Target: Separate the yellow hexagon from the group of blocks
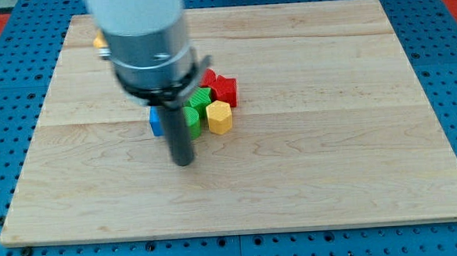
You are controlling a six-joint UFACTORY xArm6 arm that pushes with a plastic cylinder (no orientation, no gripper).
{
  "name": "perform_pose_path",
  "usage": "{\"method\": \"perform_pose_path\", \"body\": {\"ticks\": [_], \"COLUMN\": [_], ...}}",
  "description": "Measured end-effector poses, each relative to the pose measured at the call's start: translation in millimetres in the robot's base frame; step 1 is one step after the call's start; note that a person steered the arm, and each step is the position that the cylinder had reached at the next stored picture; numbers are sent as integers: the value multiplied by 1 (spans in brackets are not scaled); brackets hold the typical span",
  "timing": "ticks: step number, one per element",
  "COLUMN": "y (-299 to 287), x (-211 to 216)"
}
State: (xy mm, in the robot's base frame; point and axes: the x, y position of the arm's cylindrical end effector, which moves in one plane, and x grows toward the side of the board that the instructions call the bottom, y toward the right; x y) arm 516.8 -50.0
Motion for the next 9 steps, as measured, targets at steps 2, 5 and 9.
{"method": "perform_pose_path", "body": {"ticks": [2, 5, 9], "y": [4, -7, 96], "x": [3, 1, -49]}}
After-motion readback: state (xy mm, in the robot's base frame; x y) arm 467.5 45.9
